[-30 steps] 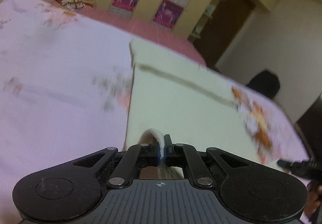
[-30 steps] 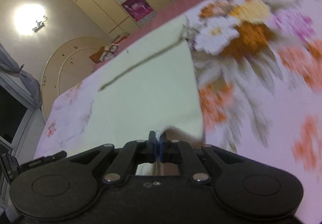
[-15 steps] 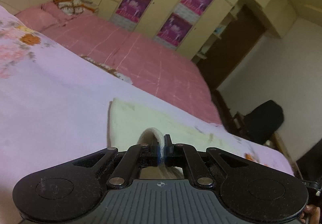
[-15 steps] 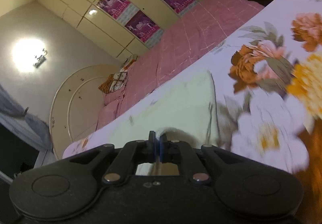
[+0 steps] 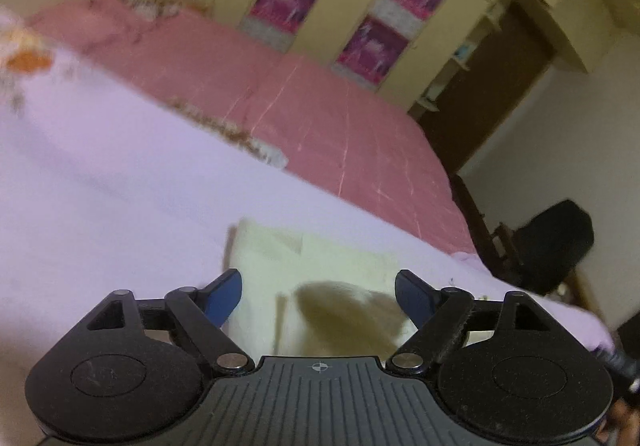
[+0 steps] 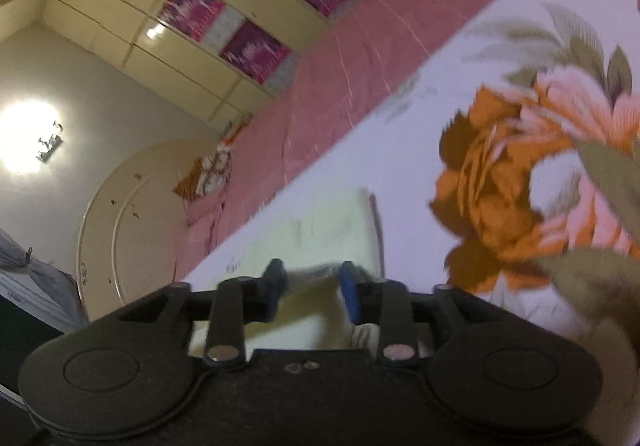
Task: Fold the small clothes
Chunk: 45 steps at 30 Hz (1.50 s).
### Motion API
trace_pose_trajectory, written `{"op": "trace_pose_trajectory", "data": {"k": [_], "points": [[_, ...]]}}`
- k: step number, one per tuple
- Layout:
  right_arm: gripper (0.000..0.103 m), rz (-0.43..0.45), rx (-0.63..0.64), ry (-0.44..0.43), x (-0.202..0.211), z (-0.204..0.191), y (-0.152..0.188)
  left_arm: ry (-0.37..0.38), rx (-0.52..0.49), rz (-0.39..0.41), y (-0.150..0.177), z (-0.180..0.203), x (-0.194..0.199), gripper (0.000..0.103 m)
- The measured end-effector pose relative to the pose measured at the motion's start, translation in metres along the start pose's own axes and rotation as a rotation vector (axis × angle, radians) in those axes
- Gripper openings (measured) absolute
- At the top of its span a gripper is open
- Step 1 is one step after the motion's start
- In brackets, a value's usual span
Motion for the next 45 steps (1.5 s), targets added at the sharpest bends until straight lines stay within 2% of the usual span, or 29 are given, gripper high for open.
{"op": "trace_pose_trajectory", "data": {"k": [1, 2, 5, 9, 11, 14, 15, 16, 17, 18, 19, 21, 24, 27, 30, 32, 34, 37, 39, 40, 42, 43, 44, 45], "points": [[0.051, 0.02, 0.008, 0.004, 0.002, 0.0, -0.001, 0.006, -0.023, -0.01, -0.001, 0.001, -0.001, 0.081], [0.056, 0.038, 0.019, 0.004, 0.005, 0.0, -0.002, 0.009, -0.053, -0.007, 0.0, 0.003, -0.001, 0.075], [0.056, 0.061, 0.086, 0.017, 0.012, -0.005, -0.004, 0.004, -0.164, -0.028, -0.004, 0.013, -0.009, 0.061], [0.05, 0.032, 0.265, 0.063, 0.005, -0.028, 0.001, -0.03, -0.282, -0.067, -0.006, 0.028, -0.022, 0.055], [0.046, 0.011, 0.377, 0.113, -0.001, -0.041, 0.008, -0.047, -0.322, -0.095, -0.006, 0.033, -0.026, 0.039], [0.039, -0.006, 0.555, 0.214, -0.017, -0.064, 0.021, -0.08, -0.359, -0.129, -0.008, 0.04, -0.033, 0.025], [0.034, -0.018, 0.607, 0.247, -0.023, -0.07, 0.026, -0.085, -0.357, -0.129, -0.012, 0.042, -0.032, 0.021], [0.026, -0.028, 0.638, 0.263, -0.026, -0.072, 0.029, -0.085, -0.349, -0.132, -0.013, 0.043, -0.032, 0.002], [0.02, -0.035, 0.666, 0.275, -0.028, -0.076, 0.032, -0.088, -0.352, -0.131, -0.013, 0.045, -0.031, 0.002], [0.008, -0.039, 0.691, 0.283, -0.03, -0.079, 0.035, -0.095, -0.373, -0.122, -0.011, 0.048, -0.03, 0.002], [0.004, -0.034, 0.71, 0.288, -0.031, -0.083, 0.038, -0.104, -0.405, -0.104, -0.009, 0.052, -0.028, 0.002], [0.004, 0.0, 0.757, 0.292, -0.028, -0.091, 0.042, -0.105, -0.423, -0.038, -0.006, 0.056, -0.014, 0.002], [0.004, 0.079, 0.839, 0.297, -0.018, -0.104, 0.05, -0.057, -0.368, 0.108, -0.01, 0.053, 0.013, 0.002], [0.004, 0.149, 0.877, 0.278, -0.013, -0.113, 0.048, -0.052, -0.346, 0.179, -0.01, 0.048, 0.025, 0.002], [0.004, 0.165, 0.856, 0.28, -0.022, -0.114, 0.036, -0.106, -0.323, 0.14, -0.01, 0.039, 0.015, 0.002], [0.004, 0.118, 0.823, 0.318, -0.036, -0.106, 0.03, -0.142, -0.313, 0.087, -0.007, 0.033, 0.002, 0.002], [0.004, 0.054, 0.801, 0.363, -0.052, -0.093, 0.029, -0.167, -0.295, -0.007, -0.002, 0.027, -0.016, 0.002], [0.005, 0.02, 0.806, 0.389, -0.062, -0.085, 0.035, -0.166, -0.287, -0.013, 0.0, 0.024, -0.018, 0.004], [0.008, 0.001, 0.798, 0.388, -0.058, -0.09, 0.035, -0.204, -0.287, 0.018, -0.002, 0.027, -0.009, 0.008], [0.024, 0.015, 0.803, 0.4, -0.054, -0.094, 0.035, -0.225, -0.31, 0.05, -0.003, 0.034, -0.005, 0.012], [0.037, 0.098, 0.86, 0.406, -0.041, -0.108, 0.039, -0.184, -0.35, 0.082, -0.001, 0.051, 0.004, 0.035], [0.037, 0.108, 0.87, 0.371, -0.037, -0.113, 0.043, -0.155, -0.368, 0.085, 0.0, 0.064, 0.002, 0.063], [0.036, 0.093, 0.87, 0.33, -0.038, -0.12, 0.046, -0.127, -0.398, 0.081, 0.004, 0.078, 0.0, 0.075], [0.034, 0.063, 0.878, 0.299, -0.045, -0.128, 0.052, -0.106, -0.441, 0.061, 0.011, 0.094, -0.006, 0.075]]}}
Point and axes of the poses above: each gripper's, at about its wrist camera, not at the fingertips, and x roughly against the way its jaws point, z to its right, y to its underside, the point moved 1 cm from there along -x, roughly the way its jaws point, and after that the axes turned 2 degrees about z, right-handed, at the moved point
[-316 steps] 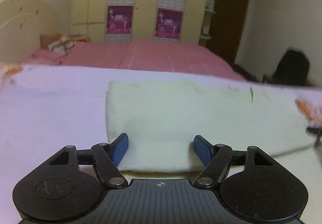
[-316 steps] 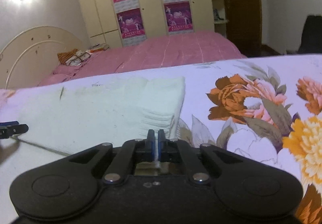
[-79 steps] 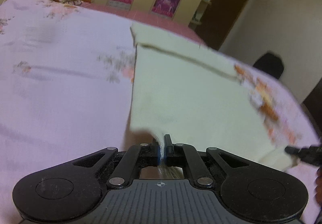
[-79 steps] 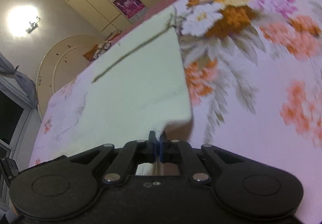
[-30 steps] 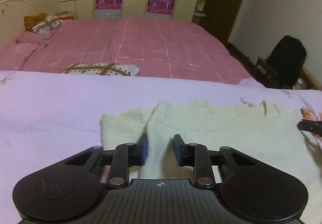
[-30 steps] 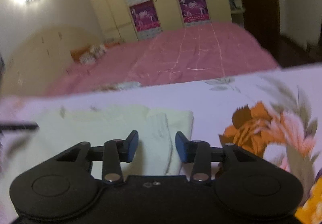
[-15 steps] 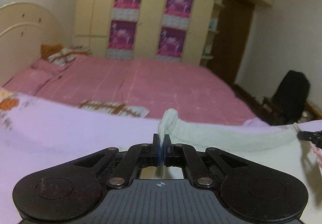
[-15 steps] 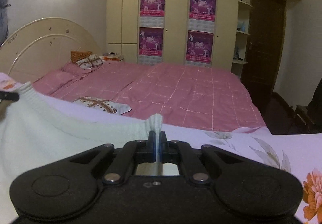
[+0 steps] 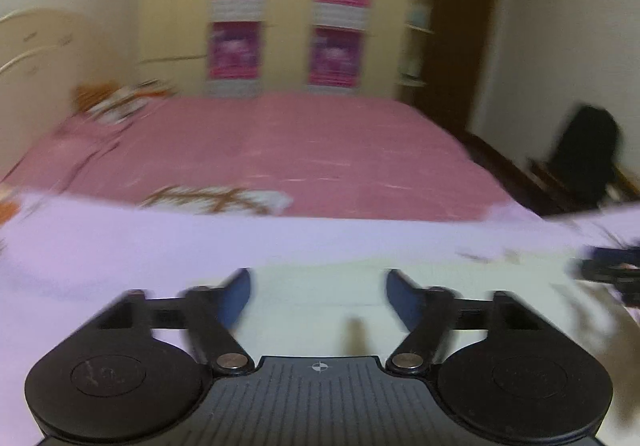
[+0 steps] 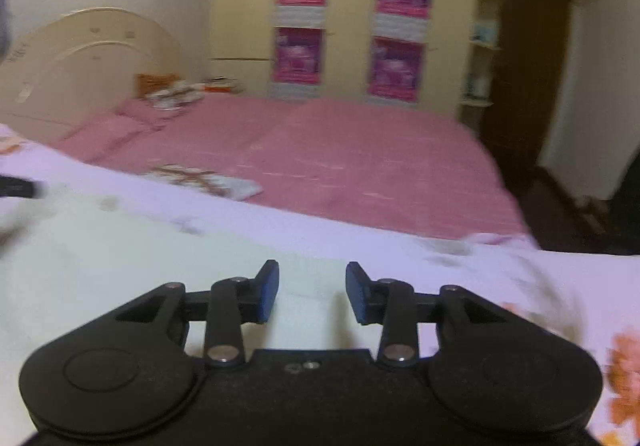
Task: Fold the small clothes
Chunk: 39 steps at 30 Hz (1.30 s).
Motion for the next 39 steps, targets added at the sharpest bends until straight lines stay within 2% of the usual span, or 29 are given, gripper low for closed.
{"op": "trace_pose_trajectory", "data": {"k": [2, 4, 8, 11, 13, 14, 16, 17, 20, 24, 28, 30, 32, 34, 39], "points": [[0.032, -0.027, 0.022, -0.059, -0.009, -0.021, -0.003, 0.034, -0.066, -0.045, 0.001, 0.033, -0.009, 0.075], [0.031, -0.071, 0.021, -0.11, -0.02, -0.043, -0.003, 0.07, -0.088, -0.062, 0.006, 0.054, -0.016, 0.075], [0.031, -0.092, 0.025, -0.105, -0.025, -0.052, 0.004, 0.034, -0.075, -0.077, 0.015, 0.048, -0.023, 0.075], [0.031, -0.09, -0.01, -0.035, -0.014, -0.023, 0.01, -0.042, -0.047, -0.045, 0.025, 0.01, -0.011, 0.075], [0.031, -0.102, -0.061, 0.052, -0.008, 0.007, 0.018, -0.073, -0.012, -0.035, 0.034, -0.011, -0.005, 0.075], [0.031, -0.11, -0.101, 0.066, -0.005, 0.02, 0.023, -0.08, 0.004, -0.032, 0.036, -0.018, -0.001, 0.075], [0.033, -0.12, -0.173, 0.078, 0.005, 0.037, 0.028, -0.11, 0.02, -0.001, 0.036, -0.019, 0.012, 0.074], [0.033, -0.104, -0.186, 0.082, 0.014, 0.039, 0.028, -0.099, 0.024, 0.025, 0.038, -0.014, 0.022, 0.074], [0.032, -0.029, -0.182, 0.017, 0.044, 0.015, 0.031, -0.031, 0.025, 0.072, 0.045, 0.019, 0.05, 0.074], [0.029, -0.013, -0.087, -0.104, 0.075, -0.048, 0.044, 0.039, -0.023, 0.049, 0.08, 0.064, 0.088, 0.075], [0.029, -0.035, -0.005, -0.147, 0.111, -0.09, 0.075, 0.04, -0.073, -0.008, 0.121, 0.086, 0.115, 0.075], [0.03, -0.055, 0.04, -0.153, 0.124, -0.106, 0.088, 0.013, -0.088, -0.042, 0.135, 0.088, 0.122, 0.075], [0.031, -0.071, 0.081, -0.133, 0.13, -0.115, 0.097, 0.003, -0.077, -0.04, 0.144, 0.08, 0.133, 0.075], [0.031, -0.09, 0.109, -0.064, 0.136, -0.117, 0.102, -0.013, -0.05, -0.045, 0.15, 0.069, 0.145, 0.075], [0.031, -0.138, 0.02, 0.067, 0.154, -0.079, 0.112, -0.058, -0.027, -0.056, 0.16, 0.038, 0.163, 0.075]]}}
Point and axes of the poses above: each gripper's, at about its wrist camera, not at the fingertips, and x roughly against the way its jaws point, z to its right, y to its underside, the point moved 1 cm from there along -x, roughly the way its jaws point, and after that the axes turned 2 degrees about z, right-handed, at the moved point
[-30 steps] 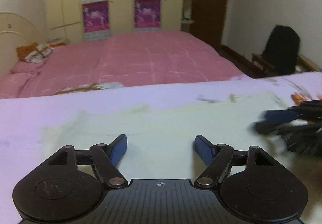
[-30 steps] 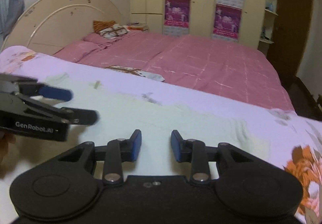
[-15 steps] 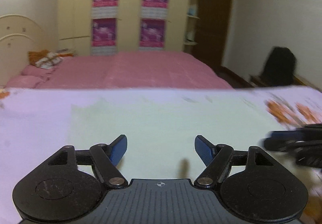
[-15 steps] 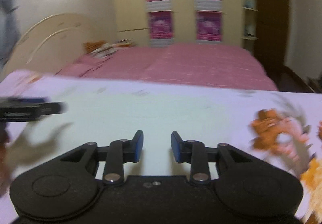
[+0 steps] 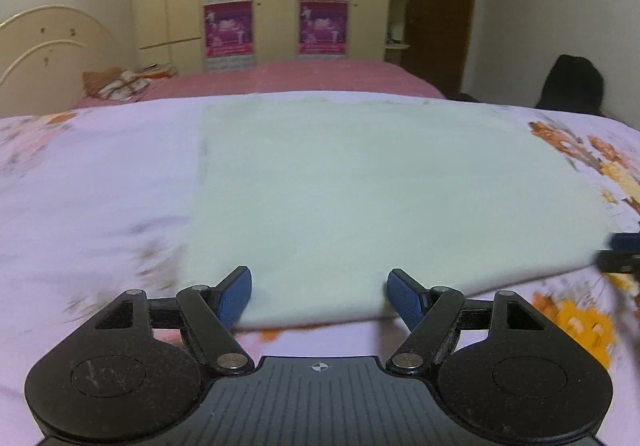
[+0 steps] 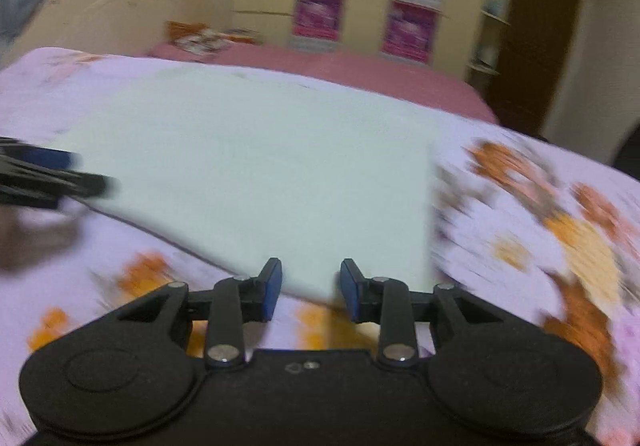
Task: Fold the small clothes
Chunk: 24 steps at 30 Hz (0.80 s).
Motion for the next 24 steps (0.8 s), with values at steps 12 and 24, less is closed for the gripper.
{"op": "trace_pose_trajectory", "data": {"k": [12, 24], "points": [[0.03, 0.068, -0.082, 0.064, 0.032, 0.012, 0.006, -0.046, 0.083, -0.067, -0.007, -0.007, -0.009, 0.075], [0.028, -0.012, -0.118, 0.053, 0.052, 0.017, 0.023, -0.088, 0.097, -0.092, 0.009, -0.017, 0.016, 0.075]]}}
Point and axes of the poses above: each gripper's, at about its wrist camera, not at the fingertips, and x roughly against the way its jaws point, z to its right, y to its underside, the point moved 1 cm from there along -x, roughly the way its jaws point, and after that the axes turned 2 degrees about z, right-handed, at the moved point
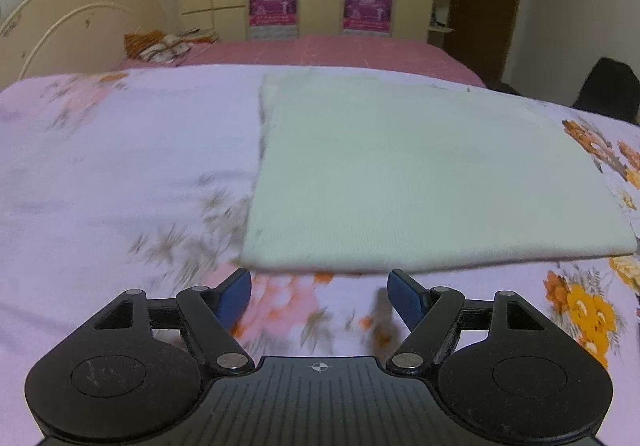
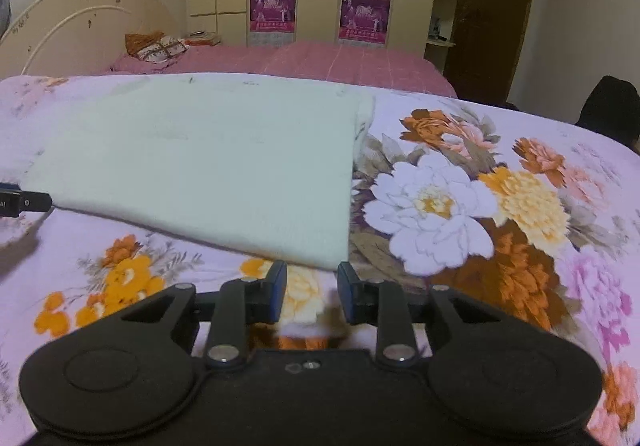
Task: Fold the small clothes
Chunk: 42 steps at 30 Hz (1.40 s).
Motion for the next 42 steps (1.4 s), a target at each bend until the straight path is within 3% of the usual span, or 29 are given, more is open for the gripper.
{"op": "trace_pose_trajectory", "data": {"k": [6, 10, 13, 14, 15, 17, 23, 24, 27, 31, 32, 35, 39, 42], "points": [[0.03, 0.011, -0.024, -0.022, 0.013, 0.005, 0.006, 0.01, 0.061, 0.012, 0.012, -0.006, 0.02, 0.075], [0.031, 0.013, -0.026, -0.044, 0.014, 0.002, 0.004, 0.05, 0.19, 0.058, 0.013, -0.011, 0.026, 0.074], [0.031, 0.015, -0.027, -0.06, 0.011, 0.0, -0.001, 0.156, 0.428, 0.037, 0.016, -0.026, 0.013, 0.074], [0.032, 0.016, -0.028, -0.064, 0.009, -0.001, -0.003, 0.193, 0.523, 0.017, 0.02, -0.032, 0.006, 0.063], [0.032, 0.019, -0.027, -0.068, 0.008, -0.001, -0.005, 0.228, 0.631, -0.003, 0.025, -0.039, -0.004, 0.059], [0.032, 0.025, -0.029, -0.076, 0.005, -0.002, -0.011, 0.262, 0.768, 0.017, 0.032, -0.047, -0.011, 0.058], [0.033, 0.04, -0.041, -0.124, -0.013, -0.008, -0.03, 0.312, 0.994, 0.079, 0.033, -0.058, -0.04, 0.058], [0.03, 0.046, -0.046, -0.142, -0.018, -0.011, -0.035, 0.313, 1.01, 0.094, 0.031, -0.057, -0.045, 0.058], [0.005, 0.074, -0.064, -0.22, -0.036, -0.022, -0.053, 0.303, 1.011, 0.12, 0.021, -0.053, -0.06, 0.058], [0.004, 0.11, -0.057, -0.265, -0.069, -0.043, -0.078, 0.296, 1.028, 0.151, 0.003, -0.055, -0.084, 0.058], [0.003, 0.111, -0.058, -0.271, -0.078, -0.047, -0.083, 0.293, 1.02, 0.154, -0.001, -0.055, -0.089, 0.052], [0.003, 0.116, -0.058, -0.29, -0.104, -0.06, -0.097, 0.255, 0.989, 0.098, -0.009, -0.056, -0.106, 0.009], [0.003, 0.117, -0.04, -0.285, -0.127, -0.073, -0.104, 0.263, 0.952, 0.118, -0.008, -0.058, -0.106, 0.007], [0.003, 0.12, -0.018, -0.261, -0.136, -0.077, -0.102, 0.298, 0.901, 0.205, -0.014, -0.054, -0.084, 0.007]]}}
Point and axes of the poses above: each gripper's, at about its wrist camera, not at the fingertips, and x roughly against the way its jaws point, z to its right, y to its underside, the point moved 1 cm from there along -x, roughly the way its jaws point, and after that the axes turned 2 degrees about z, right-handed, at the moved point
